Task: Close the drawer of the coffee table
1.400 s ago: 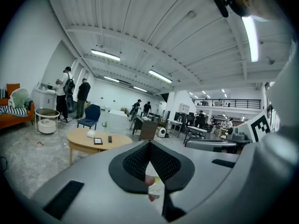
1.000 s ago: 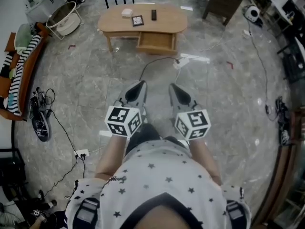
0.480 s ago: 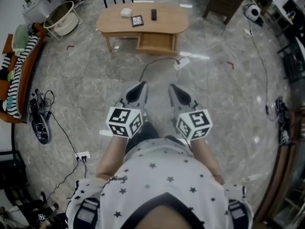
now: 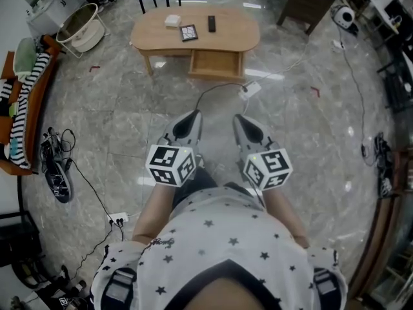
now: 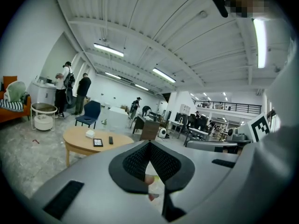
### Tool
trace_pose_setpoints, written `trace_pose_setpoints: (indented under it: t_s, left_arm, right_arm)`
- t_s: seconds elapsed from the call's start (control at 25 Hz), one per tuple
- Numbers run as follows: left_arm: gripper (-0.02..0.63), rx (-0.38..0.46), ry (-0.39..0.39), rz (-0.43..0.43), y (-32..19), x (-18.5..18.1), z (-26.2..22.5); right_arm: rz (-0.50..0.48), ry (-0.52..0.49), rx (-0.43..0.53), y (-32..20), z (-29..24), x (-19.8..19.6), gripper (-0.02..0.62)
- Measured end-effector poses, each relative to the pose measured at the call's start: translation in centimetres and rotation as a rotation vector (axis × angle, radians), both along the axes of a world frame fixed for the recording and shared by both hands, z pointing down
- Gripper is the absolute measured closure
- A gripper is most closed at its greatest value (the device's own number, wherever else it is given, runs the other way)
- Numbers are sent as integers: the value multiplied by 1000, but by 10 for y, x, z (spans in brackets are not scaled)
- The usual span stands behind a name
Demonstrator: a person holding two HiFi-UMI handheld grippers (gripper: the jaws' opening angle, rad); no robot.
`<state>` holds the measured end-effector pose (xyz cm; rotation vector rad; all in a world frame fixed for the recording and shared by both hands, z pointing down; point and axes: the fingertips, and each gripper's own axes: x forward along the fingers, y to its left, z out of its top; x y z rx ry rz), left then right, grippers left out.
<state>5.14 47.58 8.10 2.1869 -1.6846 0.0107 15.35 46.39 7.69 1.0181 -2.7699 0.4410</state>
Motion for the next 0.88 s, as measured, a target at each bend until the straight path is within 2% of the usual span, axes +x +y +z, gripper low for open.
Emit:
trace_pose_setpoints:
  t_s: [0.36,0.88]
  left_arm:
    - [598,-19,-4,30,-50,-48,5]
    - [598,-27,1,70,-112,-108,15]
  right_arm:
    - [13,20,-23,-47,5,-46,589]
    - [79,12,-4,-107,9,-101,589]
